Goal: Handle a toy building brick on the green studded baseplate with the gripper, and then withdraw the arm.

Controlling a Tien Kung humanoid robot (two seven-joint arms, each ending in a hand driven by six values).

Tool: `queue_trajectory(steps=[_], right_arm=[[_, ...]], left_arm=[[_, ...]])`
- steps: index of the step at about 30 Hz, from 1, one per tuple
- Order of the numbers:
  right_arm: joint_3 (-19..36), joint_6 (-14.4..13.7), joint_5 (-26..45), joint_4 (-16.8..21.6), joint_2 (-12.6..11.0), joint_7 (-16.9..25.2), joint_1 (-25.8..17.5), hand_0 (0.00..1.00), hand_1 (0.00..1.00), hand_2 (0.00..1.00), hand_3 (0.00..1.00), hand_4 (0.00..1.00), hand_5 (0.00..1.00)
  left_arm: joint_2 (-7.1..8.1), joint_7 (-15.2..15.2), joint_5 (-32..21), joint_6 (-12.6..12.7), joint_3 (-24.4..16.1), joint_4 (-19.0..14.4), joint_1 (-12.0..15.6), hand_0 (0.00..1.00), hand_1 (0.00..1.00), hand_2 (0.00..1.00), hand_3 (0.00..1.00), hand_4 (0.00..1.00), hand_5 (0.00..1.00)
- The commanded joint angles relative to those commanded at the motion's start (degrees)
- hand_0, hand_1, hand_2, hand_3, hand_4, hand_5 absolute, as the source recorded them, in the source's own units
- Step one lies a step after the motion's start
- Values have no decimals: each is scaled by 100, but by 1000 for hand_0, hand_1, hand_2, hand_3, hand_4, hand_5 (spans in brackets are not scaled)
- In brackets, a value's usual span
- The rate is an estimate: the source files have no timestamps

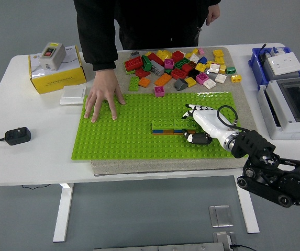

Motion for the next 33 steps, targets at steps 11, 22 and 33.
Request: queue_trajectory(steps=[11,22,33], right_arm=[[15,2,0,-2,-2,0,15,933,981,998,649,569,409],[18,-3,-2,-13,0,0,19,934,979,998,653,573,417],[13,-6,1,-18,1,0,21,935,978,998,654,574,419]], left_arm=[[2,-3,0,-2,-2,0,-11,655,647,544,631,204,792],[-3,-9,0,-7,-25,0,-16,654,647,533,624,196,790],[-5,-11,0,-7,62,0,-25,654,646,527,617,192,788]])
